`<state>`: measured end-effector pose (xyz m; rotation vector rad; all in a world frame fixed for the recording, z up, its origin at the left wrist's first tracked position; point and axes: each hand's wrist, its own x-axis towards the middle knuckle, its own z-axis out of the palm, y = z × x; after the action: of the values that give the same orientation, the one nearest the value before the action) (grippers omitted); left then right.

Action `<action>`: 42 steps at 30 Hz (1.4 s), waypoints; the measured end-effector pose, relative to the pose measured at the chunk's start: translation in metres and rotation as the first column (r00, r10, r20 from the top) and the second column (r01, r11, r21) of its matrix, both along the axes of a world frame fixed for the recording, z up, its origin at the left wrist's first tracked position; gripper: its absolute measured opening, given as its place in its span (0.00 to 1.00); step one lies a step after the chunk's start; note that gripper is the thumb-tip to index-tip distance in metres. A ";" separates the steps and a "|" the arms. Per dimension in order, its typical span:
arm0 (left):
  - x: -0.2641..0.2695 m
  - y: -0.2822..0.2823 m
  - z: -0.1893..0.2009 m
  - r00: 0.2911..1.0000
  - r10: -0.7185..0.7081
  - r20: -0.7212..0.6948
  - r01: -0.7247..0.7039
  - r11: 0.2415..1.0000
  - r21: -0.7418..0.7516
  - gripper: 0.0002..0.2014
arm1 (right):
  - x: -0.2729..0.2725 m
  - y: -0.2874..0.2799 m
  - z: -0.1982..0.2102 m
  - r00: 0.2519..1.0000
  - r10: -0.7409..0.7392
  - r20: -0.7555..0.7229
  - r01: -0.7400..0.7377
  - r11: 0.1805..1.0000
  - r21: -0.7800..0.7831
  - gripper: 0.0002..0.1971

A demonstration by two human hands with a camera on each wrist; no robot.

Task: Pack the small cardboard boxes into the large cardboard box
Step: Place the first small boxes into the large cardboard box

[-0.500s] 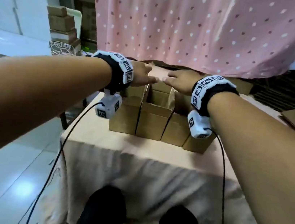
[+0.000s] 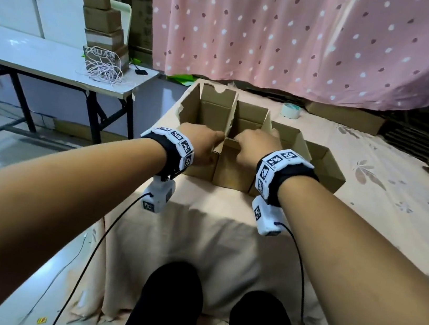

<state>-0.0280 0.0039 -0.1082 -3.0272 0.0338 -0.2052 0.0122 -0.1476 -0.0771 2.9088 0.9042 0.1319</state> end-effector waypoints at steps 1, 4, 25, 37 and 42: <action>0.001 0.001 -0.003 0.999 -0.010 0.053 0.010 1.000 -0.001 0.13 | 0.000 -0.001 0.001 1.000 0.001 0.007 -0.001 1.000 0.013 0.08; 0.004 0.003 -0.007 0.993 -0.027 0.111 0.028 1.000 -0.008 0.13 | -0.001 -0.002 0.008 1.000 -0.009 0.008 0.009 0.998 0.055 0.07; 0.016 0.022 -0.009 0.980 -0.145 0.136 0.145 0.989 0.013 0.25 | 0.007 0.003 0.066 0.884 -0.198 0.423 0.003 0.908 0.419 0.13; 0.021 0.028 -0.011 0.977 -0.172 0.129 0.164 0.984 0.070 0.27 | 0.001 0.034 0.073 0.837 -0.091 0.540 -0.238 0.827 0.509 0.17; 0.027 0.035 -0.014 0.968 -0.199 0.153 0.189 0.979 0.078 0.28 | -0.001 0.057 0.065 0.878 -0.051 0.476 -0.249 0.800 0.545 0.18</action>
<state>-0.0011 0.0388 -0.1218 -2.9325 0.3180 -0.4539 0.0113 -0.0911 -0.0121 3.0843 1.0678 1.3014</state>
